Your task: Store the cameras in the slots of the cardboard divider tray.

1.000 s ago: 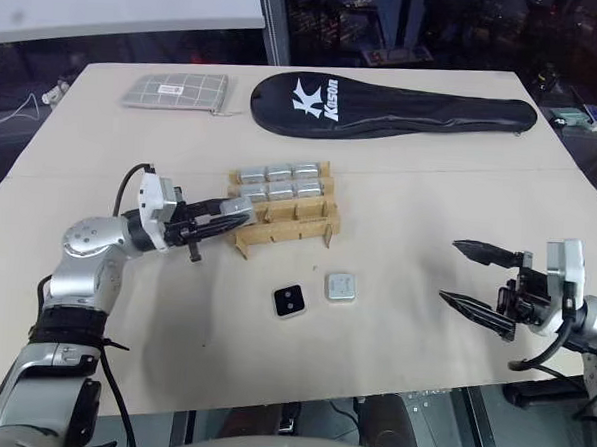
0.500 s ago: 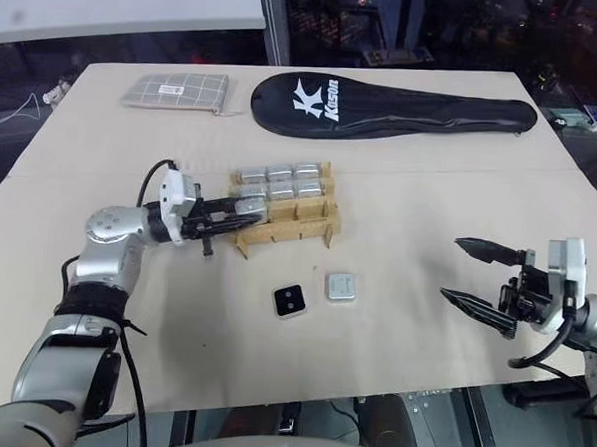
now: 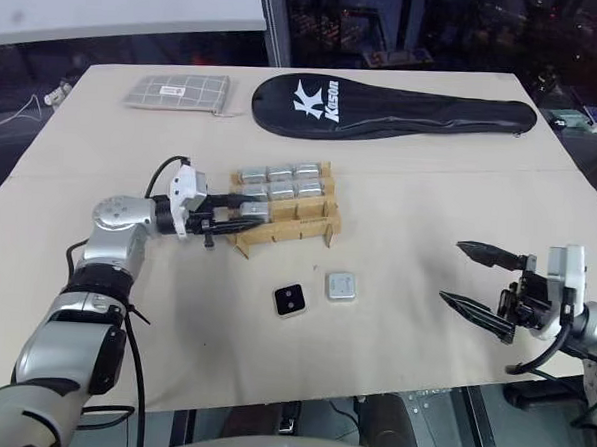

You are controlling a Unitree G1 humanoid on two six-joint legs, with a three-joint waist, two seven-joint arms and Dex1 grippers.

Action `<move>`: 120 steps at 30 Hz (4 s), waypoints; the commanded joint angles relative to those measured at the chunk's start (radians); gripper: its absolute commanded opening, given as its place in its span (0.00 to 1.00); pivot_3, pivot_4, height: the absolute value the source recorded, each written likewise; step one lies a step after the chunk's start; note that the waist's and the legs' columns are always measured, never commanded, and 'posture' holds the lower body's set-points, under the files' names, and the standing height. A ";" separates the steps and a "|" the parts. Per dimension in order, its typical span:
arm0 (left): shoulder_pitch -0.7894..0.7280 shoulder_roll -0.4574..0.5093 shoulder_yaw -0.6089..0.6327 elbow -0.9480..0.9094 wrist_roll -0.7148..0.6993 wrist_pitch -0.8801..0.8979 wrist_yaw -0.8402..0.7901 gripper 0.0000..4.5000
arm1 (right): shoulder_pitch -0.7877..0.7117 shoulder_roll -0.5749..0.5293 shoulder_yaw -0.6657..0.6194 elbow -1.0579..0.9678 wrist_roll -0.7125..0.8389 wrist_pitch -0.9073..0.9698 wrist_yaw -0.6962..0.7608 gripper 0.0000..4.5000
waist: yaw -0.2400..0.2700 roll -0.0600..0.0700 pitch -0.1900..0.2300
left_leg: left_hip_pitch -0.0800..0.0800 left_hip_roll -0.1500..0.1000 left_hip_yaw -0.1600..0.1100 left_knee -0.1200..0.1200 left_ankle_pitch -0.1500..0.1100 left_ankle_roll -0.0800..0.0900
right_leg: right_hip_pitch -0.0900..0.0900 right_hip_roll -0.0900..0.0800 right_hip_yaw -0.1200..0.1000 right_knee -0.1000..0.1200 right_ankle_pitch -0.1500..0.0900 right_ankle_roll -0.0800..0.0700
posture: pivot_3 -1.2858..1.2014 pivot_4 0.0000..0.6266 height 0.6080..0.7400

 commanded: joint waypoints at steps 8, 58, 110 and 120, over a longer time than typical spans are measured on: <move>0.076 0.159 0.058 -0.466 -0.135 0.321 -0.037 1.00 | -0.029 0.009 0.009 -0.028 -0.046 -0.027 -0.030 1.00 | -0.006 0.000 0.000 | -0.002 0.001 -0.001 0.000 0.000 0.000 | -0.002 0.000 0.000 0.000 0.000 0.000 | 0.52 0.24 1.00; 0.620 0.188 0.300 -1.357 -0.691 1.116 0.522 1.00 | -0.736 0.243 0.649 0.239 -0.719 -0.407 -0.228 0.43 | -0.008 0.003 0.003 | -0.002 0.001 0.001 -0.002 0.000 -0.001 | -0.005 0.000 0.000 0.001 0.000 -0.001 | 0.52 0.24 1.00; 0.341 0.072 0.152 -0.999 -0.535 0.802 0.322 0.17 | -0.560 0.135 0.687 -0.045 -0.435 -0.229 -0.276 0.99 | 0.005 0.002 0.003 | -0.004 0.001 0.000 -0.001 0.001 -0.002 | -0.005 -0.001 -0.001 0.000 -0.002 -0.006 | 0.52 0.24 1.00; 0.084 0.012 0.047 -0.464 -0.252 0.371 0.109 0.17 | -0.083 -0.123 0.228 -0.348 0.074 0.328 -0.390 0.99 | 0.012 0.001 0.003 | -0.004 0.000 0.001 -0.001 0.001 -0.001 | -0.004 0.000 0.000 -0.001 -0.002 -0.005 | 0.52 0.24 1.00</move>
